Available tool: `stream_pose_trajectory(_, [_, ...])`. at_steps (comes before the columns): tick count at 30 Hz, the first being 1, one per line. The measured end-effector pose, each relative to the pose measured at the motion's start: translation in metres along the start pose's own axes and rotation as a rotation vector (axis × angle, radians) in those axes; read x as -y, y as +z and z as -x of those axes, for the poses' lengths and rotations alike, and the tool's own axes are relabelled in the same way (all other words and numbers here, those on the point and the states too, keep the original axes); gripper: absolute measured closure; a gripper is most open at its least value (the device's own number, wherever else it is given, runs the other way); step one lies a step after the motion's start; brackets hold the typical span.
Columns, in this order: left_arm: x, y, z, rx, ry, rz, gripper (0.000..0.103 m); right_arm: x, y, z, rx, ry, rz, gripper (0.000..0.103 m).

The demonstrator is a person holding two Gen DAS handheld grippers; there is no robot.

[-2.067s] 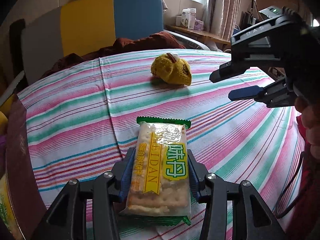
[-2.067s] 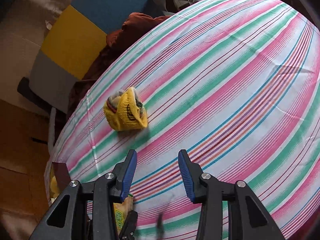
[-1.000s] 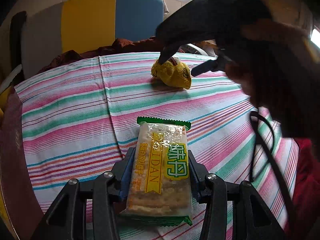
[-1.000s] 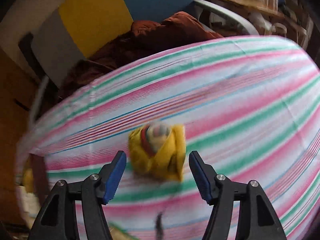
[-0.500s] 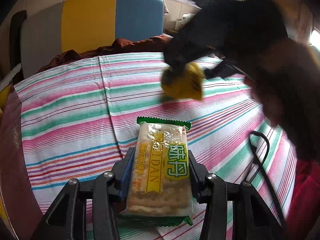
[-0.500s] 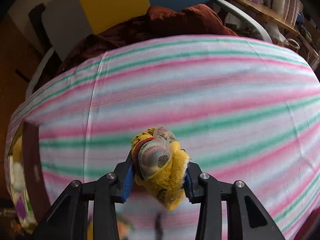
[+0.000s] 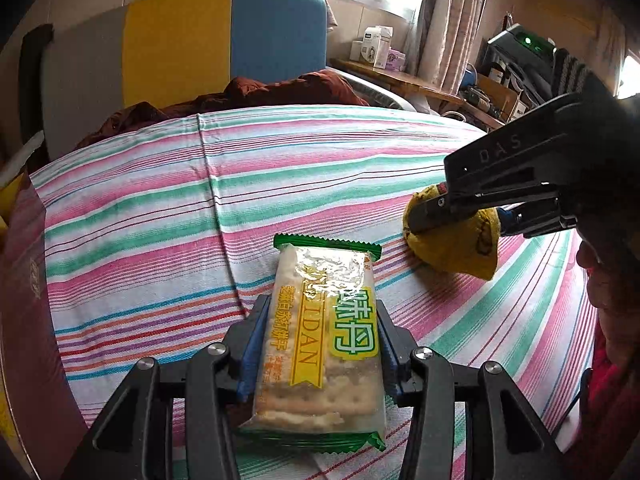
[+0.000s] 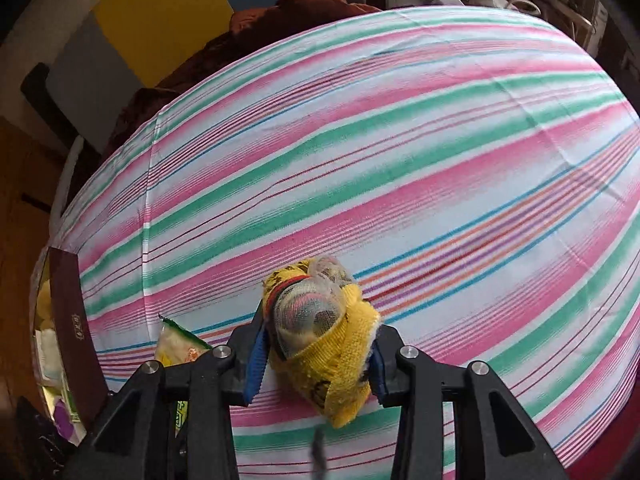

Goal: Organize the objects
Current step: 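Carry the WEIDAN bag and yellow item over to the gold tray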

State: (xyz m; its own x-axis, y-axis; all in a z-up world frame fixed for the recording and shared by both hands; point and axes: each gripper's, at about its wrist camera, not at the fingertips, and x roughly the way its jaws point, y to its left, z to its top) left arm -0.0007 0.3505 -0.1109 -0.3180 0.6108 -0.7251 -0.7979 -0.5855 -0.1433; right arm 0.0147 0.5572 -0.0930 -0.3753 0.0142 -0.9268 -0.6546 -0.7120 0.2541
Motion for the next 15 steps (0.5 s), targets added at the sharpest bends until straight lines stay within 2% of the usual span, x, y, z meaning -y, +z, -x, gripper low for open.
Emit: stream_pose_trajectory(15, [0.0051, 0.0000, -0.0021, 0.000, 0.021, -0.019, 0.054, -0.0073, -0.0019, -0.0037, -0.012, -0.024, 0.063, 0.062])
